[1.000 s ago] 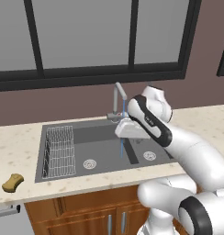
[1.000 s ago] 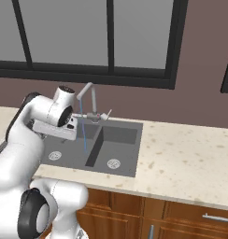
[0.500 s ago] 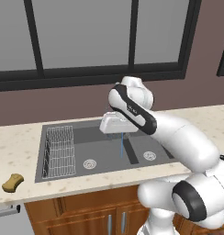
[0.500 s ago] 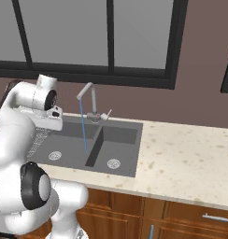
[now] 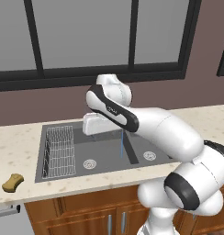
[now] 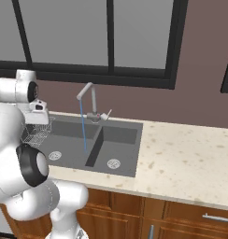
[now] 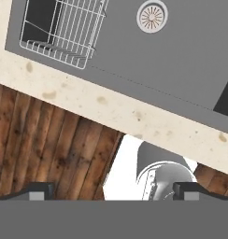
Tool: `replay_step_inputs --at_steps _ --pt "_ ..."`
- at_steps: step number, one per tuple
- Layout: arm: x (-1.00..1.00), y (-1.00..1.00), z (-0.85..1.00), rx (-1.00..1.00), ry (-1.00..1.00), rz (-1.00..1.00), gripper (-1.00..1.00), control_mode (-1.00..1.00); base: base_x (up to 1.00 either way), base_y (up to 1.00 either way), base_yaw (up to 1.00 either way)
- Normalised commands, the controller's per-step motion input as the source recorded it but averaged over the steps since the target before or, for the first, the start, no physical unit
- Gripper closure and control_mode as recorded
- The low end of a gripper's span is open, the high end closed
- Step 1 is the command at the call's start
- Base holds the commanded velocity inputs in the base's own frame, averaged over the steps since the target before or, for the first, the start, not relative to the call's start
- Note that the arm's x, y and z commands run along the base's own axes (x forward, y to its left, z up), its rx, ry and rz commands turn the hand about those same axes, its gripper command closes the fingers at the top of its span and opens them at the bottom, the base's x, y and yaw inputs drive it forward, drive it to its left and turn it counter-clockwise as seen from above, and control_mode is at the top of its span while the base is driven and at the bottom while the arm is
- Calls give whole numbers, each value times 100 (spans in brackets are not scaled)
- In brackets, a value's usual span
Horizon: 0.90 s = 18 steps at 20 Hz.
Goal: Soak the sponge with water for a few seconds and then drop it inside the sink.
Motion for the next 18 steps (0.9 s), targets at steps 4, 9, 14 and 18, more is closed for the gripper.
replay_step_inputs --at_steps 4,9,14,18 --pt "-7 19 -10 0 -1 0 -100 -100 0 0 0" --pt "-4 13 -3 1 -9 0 -100 -100 0 0 0" --pt "0 22 0 0 -8 0 -100 -100 0 0 0" --pt "0 22 0 0 -3 -5 -100 -100 0 0 0"
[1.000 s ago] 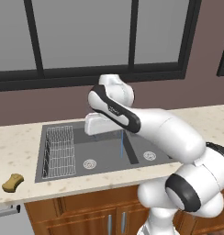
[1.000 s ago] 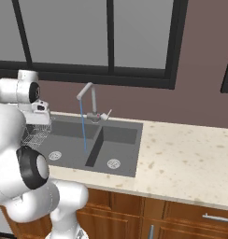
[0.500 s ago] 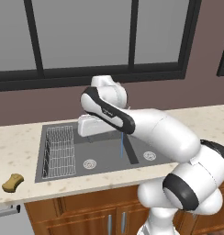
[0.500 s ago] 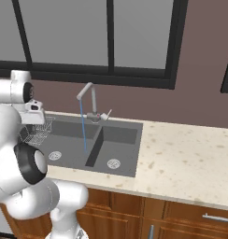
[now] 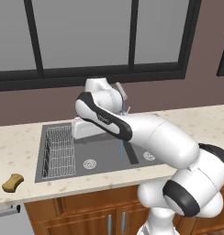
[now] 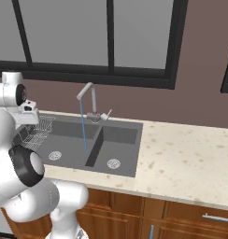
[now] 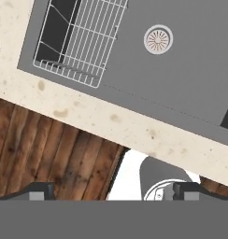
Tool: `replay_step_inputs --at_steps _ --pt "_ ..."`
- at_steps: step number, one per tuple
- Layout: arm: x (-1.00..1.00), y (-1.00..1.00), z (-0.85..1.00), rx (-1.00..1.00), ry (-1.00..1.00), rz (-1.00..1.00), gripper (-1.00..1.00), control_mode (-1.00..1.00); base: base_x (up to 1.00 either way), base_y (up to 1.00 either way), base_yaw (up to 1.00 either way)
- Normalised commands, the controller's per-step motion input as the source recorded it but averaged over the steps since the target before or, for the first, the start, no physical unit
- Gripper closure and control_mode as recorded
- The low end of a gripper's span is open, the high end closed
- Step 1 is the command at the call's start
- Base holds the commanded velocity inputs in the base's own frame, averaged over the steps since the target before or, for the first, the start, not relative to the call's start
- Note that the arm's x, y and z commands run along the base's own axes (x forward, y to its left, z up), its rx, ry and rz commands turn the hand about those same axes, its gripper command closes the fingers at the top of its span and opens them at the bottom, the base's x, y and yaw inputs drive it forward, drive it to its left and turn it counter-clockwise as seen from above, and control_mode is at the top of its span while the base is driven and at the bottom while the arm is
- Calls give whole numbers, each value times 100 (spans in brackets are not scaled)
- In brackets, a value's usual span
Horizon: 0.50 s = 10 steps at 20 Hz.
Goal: Soak the sponge with water for a few seconds and then drop it inside the sink.
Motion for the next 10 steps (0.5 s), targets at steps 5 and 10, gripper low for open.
replay_step_inputs --at_steps 5,10 --pt "0 29 -4 1 -6 -10 -100 -100 0 0 0" --pt "0 29 -11 1 -3 -15 -100 -100 0 0 0"
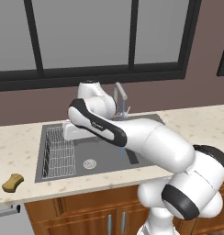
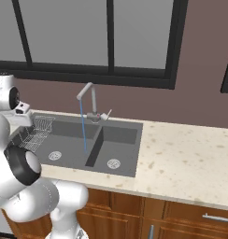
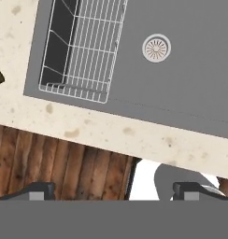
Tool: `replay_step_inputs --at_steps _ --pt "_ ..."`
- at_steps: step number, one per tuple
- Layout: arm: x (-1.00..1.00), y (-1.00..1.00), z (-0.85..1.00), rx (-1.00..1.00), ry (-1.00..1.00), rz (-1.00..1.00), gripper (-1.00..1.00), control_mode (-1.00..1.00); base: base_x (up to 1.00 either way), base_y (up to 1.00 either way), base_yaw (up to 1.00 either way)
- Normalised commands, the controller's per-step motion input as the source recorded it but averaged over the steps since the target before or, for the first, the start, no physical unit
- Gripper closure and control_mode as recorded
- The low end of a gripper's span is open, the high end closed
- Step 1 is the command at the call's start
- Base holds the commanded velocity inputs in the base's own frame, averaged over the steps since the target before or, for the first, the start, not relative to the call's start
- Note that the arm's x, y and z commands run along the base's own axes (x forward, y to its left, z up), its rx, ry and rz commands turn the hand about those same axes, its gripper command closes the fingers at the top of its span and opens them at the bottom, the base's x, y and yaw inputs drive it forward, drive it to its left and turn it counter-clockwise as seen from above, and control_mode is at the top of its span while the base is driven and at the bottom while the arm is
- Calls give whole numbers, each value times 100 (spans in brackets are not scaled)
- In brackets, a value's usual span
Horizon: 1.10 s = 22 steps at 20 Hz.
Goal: Soak the sponge with water for a few seconds and then drop it inside the sink.
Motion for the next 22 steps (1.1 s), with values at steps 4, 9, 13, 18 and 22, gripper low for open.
replay_step_inputs --at_steps 4,9,13,18,22 --pt "0 37 -8 0 0 -16 -100 -100 0 0 0" --pt "0 33 -3 0 0 -15 -100 -100 0 0 0" --pt "0 26 -11 0 0 -15 -100 -100 0 0 0" --pt "0 29 -18 0 1 -14 -100 -100 0 0 0" --pt "0 38 -24 0 2 -13 -100 -100 0 0 0"
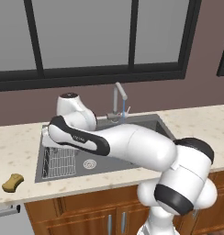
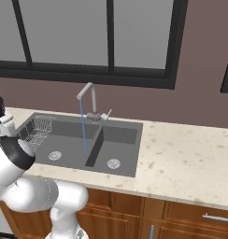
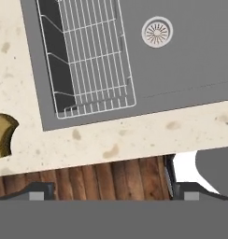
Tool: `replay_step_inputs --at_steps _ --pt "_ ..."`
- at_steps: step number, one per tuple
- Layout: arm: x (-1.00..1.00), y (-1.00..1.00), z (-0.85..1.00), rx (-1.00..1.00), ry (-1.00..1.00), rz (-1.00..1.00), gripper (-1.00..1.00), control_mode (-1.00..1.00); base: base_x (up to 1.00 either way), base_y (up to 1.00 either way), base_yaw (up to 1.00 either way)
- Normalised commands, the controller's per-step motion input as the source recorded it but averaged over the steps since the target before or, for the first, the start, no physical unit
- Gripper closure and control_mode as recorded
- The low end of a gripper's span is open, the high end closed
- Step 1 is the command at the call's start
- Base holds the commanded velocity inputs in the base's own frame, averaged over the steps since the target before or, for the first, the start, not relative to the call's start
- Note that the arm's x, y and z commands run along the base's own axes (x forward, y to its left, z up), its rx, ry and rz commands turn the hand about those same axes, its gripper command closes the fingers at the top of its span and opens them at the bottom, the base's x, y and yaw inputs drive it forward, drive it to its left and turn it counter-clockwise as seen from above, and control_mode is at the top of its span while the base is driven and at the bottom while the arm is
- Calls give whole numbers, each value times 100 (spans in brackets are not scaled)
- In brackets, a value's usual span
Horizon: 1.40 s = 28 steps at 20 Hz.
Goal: Soak the sponge with water for a few seconds and then drop it inside the sink.
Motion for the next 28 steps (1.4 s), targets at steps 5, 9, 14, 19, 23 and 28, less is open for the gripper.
replay_step_inputs --at_steps 5,9,14,19,23,28 --pt "0 40 -20 0 2 -11 -100 -100 0 0 0" --pt "0 41 -19 0 1 -9 -100 -100 0 0 0" --pt "5 47 -14 0 5 -2 -100 -100 0 0 0" --pt "8 59 -13 0 6 0 -100 -100 0 0 0" --pt "6 50 -1 0 2 0 -100 -100 0 0 0" --pt "4 33 0 -5 0 0 -100 -100 0 0 0"
